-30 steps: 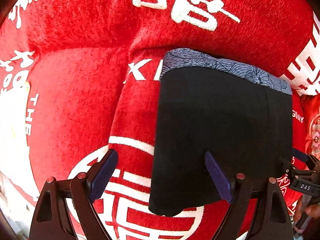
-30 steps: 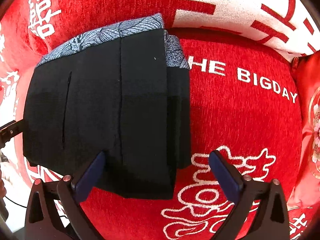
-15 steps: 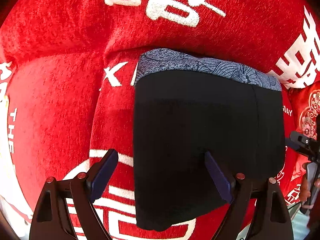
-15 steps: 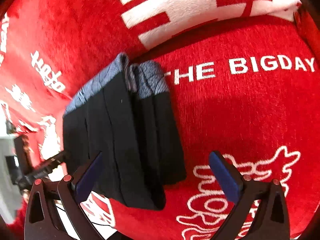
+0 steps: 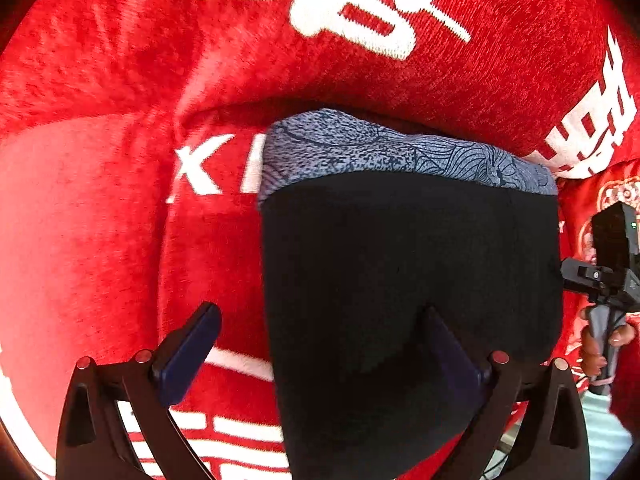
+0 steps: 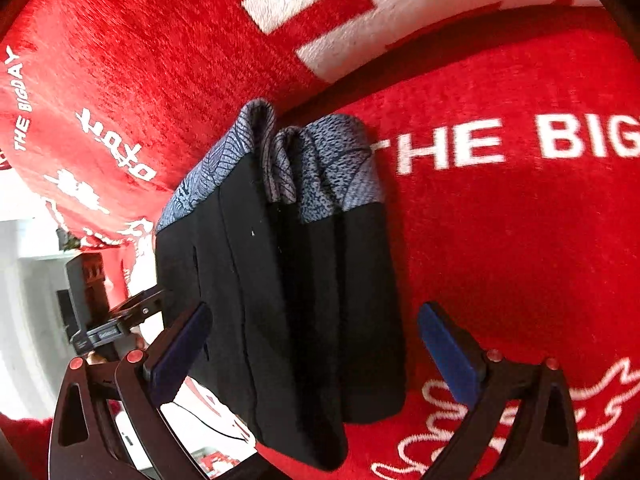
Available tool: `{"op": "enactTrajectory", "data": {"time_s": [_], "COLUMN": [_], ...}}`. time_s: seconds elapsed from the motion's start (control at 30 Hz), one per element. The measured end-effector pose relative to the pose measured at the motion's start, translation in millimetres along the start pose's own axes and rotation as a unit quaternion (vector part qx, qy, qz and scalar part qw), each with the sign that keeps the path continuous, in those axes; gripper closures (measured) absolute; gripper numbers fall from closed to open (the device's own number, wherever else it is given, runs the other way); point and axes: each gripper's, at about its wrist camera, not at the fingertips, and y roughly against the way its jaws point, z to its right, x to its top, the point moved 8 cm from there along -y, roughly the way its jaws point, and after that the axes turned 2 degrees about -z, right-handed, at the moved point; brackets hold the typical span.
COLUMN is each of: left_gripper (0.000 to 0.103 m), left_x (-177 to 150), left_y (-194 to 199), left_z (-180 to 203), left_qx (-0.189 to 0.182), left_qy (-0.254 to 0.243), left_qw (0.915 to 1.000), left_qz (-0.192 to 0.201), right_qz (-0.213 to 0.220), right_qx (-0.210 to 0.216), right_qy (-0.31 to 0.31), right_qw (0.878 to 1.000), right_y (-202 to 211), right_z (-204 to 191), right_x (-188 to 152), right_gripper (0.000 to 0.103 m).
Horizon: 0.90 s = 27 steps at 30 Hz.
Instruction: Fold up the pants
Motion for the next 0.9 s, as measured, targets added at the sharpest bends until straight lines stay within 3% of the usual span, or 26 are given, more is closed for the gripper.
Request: {"op": "enactTrajectory", "data": {"time_s": [0.3, 0.47, 0.6, 0.73, 0.9], "left_gripper": [0.001, 0.001, 0.003, 0.029, 0.048], "left_x": [9, 7, 3, 2, 1], "left_y": [-24, -30, -21, -8, 5], "left_z": [11, 10, 20, 39, 55], "left_qx": [-0.036, -0.032, -0.007, 0.009, 0.025], "left_qy": [0.01, 0.019, 0.005, -0.028, -0.038], "left_qw": [0.9993, 0.9992, 0.9996, 0.9983, 0.9966], "left_qz": [0.006, 0.014, 0.026, 0.049, 0.069], "right_qz": [-0.023, -0.022, -0.021, -0.029, -0.014], "right_qx": [0.009, 0.01, -0.008, -0.047, -0.019], "right_qy": [0.044, 0.022, 0.013, 0.025, -0.007], "right_qw": [0.999, 0.999, 1.0, 0.998, 1.0], "right_y": [-23, -24, -19, -23, -9], "right_z": [-7, -5, -1, -9, -11], "right_x": [5, 7, 7, 5, 2], "right_gripper": [0.0, 0.0, 0.001, 0.017, 0.041]}}
